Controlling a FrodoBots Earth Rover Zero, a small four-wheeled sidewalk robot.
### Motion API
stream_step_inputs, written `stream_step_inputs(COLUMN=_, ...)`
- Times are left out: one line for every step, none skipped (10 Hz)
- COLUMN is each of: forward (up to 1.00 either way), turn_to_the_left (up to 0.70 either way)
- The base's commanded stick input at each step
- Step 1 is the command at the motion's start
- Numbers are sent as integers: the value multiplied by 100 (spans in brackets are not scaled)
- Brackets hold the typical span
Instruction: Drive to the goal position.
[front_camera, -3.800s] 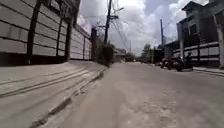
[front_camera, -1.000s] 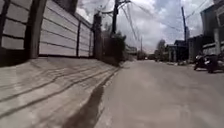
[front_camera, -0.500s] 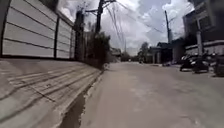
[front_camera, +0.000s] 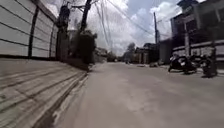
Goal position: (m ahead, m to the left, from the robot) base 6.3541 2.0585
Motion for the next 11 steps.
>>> stream_step_inputs(forward=100, turn_to_the_left=0)
stream_step_inputs(forward=100, turn_to_the_left=0)
stream_step_inputs(forward=100, turn_to_the_left=0)
stream_step_inputs(forward=100, turn_to_the_left=0)
stream_step_inputs(forward=100, turn_to_the_left=0)
stream_step_inputs(forward=100, turn_to_the_left=0)
stream_step_inputs(forward=100, turn_to_the_left=0)
stream_step_inputs(forward=100, turn_to_the_left=0)
stream_step_inputs(forward=100, turn_to_the_left=0)
stream_step_inputs(forward=100, turn_to_the_left=0)
stream_step_inputs(forward=100, turn_to_the_left=0)
